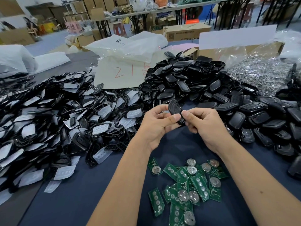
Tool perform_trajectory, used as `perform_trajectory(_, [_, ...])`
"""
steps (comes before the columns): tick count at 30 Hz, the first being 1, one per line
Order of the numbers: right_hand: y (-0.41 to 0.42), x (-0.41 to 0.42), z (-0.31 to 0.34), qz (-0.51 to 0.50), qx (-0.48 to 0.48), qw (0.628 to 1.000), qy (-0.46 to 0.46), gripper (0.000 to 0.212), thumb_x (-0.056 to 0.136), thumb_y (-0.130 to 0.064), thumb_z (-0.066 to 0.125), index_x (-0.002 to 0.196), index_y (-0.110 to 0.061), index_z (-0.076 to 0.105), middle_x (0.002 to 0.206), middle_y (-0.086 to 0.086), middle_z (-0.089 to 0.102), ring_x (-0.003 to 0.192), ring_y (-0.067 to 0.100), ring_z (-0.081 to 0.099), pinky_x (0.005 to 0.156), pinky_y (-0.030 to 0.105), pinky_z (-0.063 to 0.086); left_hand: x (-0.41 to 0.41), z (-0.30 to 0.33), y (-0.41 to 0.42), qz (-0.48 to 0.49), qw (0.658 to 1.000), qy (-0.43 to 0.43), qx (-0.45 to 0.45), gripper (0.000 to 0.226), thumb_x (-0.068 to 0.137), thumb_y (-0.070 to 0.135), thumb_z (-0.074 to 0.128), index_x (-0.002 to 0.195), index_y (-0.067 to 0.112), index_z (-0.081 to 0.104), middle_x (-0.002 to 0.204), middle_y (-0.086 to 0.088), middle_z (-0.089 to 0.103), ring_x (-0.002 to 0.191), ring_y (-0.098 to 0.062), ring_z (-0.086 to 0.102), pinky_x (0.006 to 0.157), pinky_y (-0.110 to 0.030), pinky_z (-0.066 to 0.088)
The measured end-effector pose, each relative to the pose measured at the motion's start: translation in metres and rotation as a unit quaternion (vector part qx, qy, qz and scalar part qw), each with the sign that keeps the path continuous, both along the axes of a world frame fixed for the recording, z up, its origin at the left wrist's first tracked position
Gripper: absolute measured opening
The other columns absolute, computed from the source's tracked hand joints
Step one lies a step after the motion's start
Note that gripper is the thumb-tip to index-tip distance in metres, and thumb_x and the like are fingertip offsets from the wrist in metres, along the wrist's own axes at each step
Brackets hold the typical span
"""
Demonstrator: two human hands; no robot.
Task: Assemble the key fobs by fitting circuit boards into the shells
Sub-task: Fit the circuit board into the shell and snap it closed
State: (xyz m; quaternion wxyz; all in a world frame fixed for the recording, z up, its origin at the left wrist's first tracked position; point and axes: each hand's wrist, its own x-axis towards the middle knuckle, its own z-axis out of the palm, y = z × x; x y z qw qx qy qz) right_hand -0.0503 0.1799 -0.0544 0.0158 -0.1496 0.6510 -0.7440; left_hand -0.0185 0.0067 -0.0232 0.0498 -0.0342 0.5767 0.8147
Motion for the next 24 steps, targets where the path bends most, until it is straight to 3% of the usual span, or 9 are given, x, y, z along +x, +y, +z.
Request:
perform_trajectory(2, [0.001,0.0,0.0,0.007,-0.011,1.0,-0.008,0.031,0.085,-0.04,0.079,0.078,-0.01,0.078,0.061,0.002,0.059,0.049,0.01,0.042,0.045,0.018,0.033,0.001,0.0,0.002,-0.004,1.0,0.012,-0.014,0.019,0.086,-0.008,0.073,0.1,0.004,0.067,0.082,-0.005,0.057,0.075,-0.012,0.067,0.067,-0.024,0.06])
perform_trajectory(5, [0.003,0.001,0.001,0.01,-0.03,0.999,-0.02,0.026,0.084,-0.039,0.08,0.075,-0.014,0.078,0.06,0.002,0.059,0.05,0.009,0.044,0.044,0.017,0.033,0.001,-0.002,0.004,-0.007,1.0,0.023,-0.011,0.02,0.087,-0.01,0.07,0.085,0.009,0.062,0.074,-0.001,0.06,0.068,-0.009,0.067,0.063,-0.022,0.059])
perform_trajectory(11, [0.002,0.003,0.003,0.006,-0.037,0.999,-0.016,0.022,0.084,-0.035,0.077,0.073,-0.016,0.077,0.058,0.001,0.058,0.048,0.01,0.044,0.043,0.018,0.032,0.001,-0.002,0.005,-0.003,1.0,0.025,-0.005,0.017,0.088,-0.008,0.071,0.088,0.007,0.063,0.079,-0.005,0.06,0.071,-0.011,0.067,0.064,-0.021,0.059])
perform_trajectory(17, [-0.001,0.003,-0.001,-0.046,0.041,0.997,0.038,0.023,0.098,-0.024,0.073,0.077,-0.014,0.075,0.058,-0.004,0.053,0.048,0.014,0.038,0.043,0.023,0.031,-0.002,-0.005,-0.001,0.015,1.0,0.02,-0.009,0.009,0.098,0.01,0.068,0.1,0.009,0.076,0.093,-0.011,0.075,0.084,-0.019,0.073,0.076,-0.03,0.062])
perform_trajectory(24, [0.0,0.004,0.001,-0.001,0.018,1.0,0.013,0.03,0.092,-0.033,0.074,0.071,-0.011,0.069,0.059,-0.001,0.05,0.046,0.012,0.038,0.043,0.021,0.031,-0.003,-0.002,-0.001,0.036,0.999,-0.004,0.021,0.015,0.101,0.009,0.062,0.096,0.003,0.075,0.082,-0.01,0.072,0.067,-0.013,0.068,0.066,-0.027,0.061])
